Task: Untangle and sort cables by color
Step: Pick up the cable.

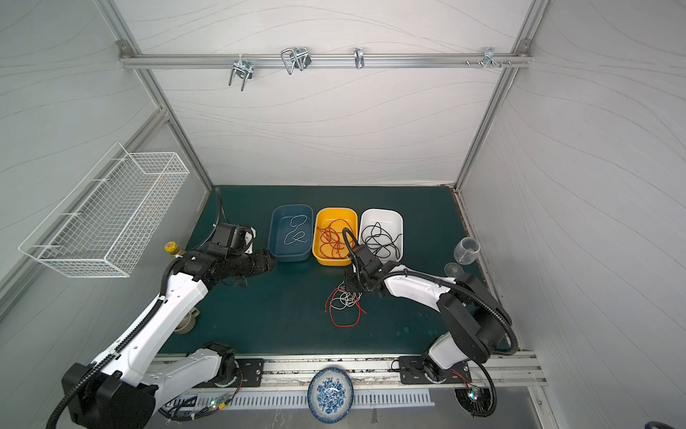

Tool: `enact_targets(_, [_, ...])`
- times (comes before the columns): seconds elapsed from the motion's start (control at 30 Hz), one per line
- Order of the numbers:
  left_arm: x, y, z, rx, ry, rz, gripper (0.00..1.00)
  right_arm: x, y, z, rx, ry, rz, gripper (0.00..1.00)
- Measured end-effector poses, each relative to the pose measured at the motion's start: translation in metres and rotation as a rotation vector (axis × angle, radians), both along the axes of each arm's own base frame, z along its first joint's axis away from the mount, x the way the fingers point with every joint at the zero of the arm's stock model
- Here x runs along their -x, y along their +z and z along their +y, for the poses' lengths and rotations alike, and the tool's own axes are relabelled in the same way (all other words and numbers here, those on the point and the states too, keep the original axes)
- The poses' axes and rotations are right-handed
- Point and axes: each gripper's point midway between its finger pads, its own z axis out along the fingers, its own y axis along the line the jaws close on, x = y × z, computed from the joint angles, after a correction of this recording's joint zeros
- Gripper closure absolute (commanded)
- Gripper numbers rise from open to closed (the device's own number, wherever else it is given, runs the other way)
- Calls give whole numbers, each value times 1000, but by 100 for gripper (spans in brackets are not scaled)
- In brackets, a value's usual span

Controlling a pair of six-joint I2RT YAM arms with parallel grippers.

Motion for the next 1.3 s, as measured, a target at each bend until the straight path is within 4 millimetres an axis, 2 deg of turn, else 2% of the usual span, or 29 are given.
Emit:
enact_targets(0.3, [1,0,-2,9,-6,2,33,1,-1,-1,2,-6,8,93])
enact_targets(0.4, [1,0,-2,11,-8,3,33,1,7,-2,-4,-7,-4,98])
enact_targets(0.47, [1,0,-3,14,-9,4,33,0,19,0,-15,-5,-29,100])
enact_targets(0.63, [1,0,-4,19,-13,6,33,-3,73,13,-50,33,-158,100])
enact_targets(0.83, [0,-1,-5,25,-17,7,33,6,138,27,-79,99,-318,100])
enact_targets(1.0, [0,-1,-6,28,-19,9,33,14,183,29,-106,138,-417,100])
enact_targets(1.2, [0,-1,-7,31,-21,10,33,27,247,32,-202,198,-541,100])
enact_targets(1.3, [1,-1,-7,33,-22,11,33,32,266,32,-241,220,-571,100])
